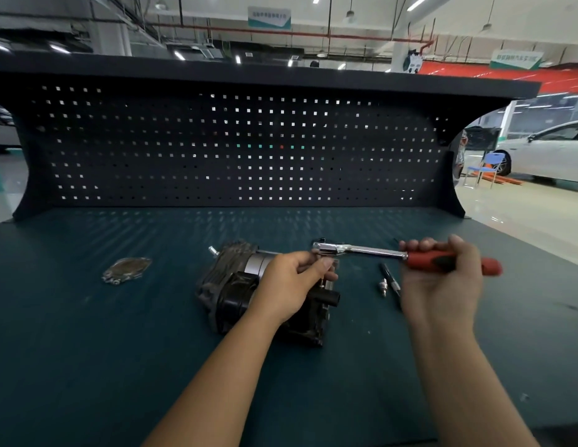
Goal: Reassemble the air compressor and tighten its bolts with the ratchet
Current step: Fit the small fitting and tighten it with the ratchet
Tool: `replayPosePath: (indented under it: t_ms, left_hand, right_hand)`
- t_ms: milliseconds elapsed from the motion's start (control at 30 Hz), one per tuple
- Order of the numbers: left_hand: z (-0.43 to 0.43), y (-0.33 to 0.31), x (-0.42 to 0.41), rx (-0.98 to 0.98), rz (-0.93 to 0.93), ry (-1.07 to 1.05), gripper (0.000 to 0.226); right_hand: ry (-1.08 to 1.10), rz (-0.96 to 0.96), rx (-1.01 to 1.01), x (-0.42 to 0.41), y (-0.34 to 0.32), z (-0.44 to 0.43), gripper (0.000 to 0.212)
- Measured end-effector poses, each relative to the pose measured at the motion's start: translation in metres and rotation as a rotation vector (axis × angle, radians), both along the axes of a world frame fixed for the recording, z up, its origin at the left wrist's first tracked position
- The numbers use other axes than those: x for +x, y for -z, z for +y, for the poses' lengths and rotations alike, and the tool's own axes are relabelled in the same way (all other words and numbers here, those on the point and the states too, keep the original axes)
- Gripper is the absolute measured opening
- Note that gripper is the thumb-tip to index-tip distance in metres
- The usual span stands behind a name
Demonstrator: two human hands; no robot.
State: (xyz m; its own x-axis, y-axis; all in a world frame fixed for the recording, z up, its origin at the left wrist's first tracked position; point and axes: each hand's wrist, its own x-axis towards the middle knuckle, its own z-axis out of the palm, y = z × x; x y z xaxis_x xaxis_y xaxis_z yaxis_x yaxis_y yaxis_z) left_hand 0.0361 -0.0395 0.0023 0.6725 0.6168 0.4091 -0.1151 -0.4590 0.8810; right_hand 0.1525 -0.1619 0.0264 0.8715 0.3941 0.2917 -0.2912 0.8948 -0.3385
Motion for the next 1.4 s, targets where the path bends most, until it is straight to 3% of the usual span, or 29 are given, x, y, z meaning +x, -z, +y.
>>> replayPosePath:
  t_ms: [133, 267, 600, 767, 900, 1067, 1133, 1267, 1400]
  left_hand:
    - [-0.001, 0.000, 0.000, 0.017, 0.022, 0.002, 0.016]
    - [0.001, 0.002, 0.002, 0.043, 0.031, -0.030, 0.018]
    - [0.000, 0.005, 0.003, 0.044, -0.021, -0.014, 0.015]
    - [0.000, 0.006, 0.003, 0.049, -0.072, -0.024, 0.012]
    - [0.000, 0.005, 0.000, 0.019, -0.085, -0.010, 0.013]
    - [0.001, 0.005, -0.001, 0.042, -0.068, -0.012, 0.012]
    - [0.002, 0.005, 0.001, 0.050, -0.058, -0.010, 0.011]
    - [0.002, 0.006, 0.003, 0.050, -0.063, -0.036, 0.013]
    - [0.002, 0.007, 0.003, 0.051, -0.044, -0.014, 0.015]
  right_hand:
    - [-0.211, 0.357, -0.047, 0.033, 0.000, 0.030, 0.021]
    - [-0.208, 0.412, 0.095, 0.031, 0.009, 0.033, 0.021]
    - [0.517, -0.349, 0.049, -0.080, 0.011, -0.007, 0.027]
    - [0.553, -0.560, -0.076, -0.079, 0.014, -0.014, 0.017]
    - [0.251, -0.392, -0.024, -0.037, -0.006, -0.011, 0.022]
    - [-0.196, 0.325, -0.011, 0.026, -0.021, 0.019, 0.020]
    - [-0.266, 0.463, -0.008, 0.035, -0.014, 0.031, 0.022]
    - [-0.172, 0.413, 0.029, 0.024, -0.009, 0.026, 0.032]
    - [0.057, 0.151, 0.058, -0.016, -0.005, -0.004, 0.028]
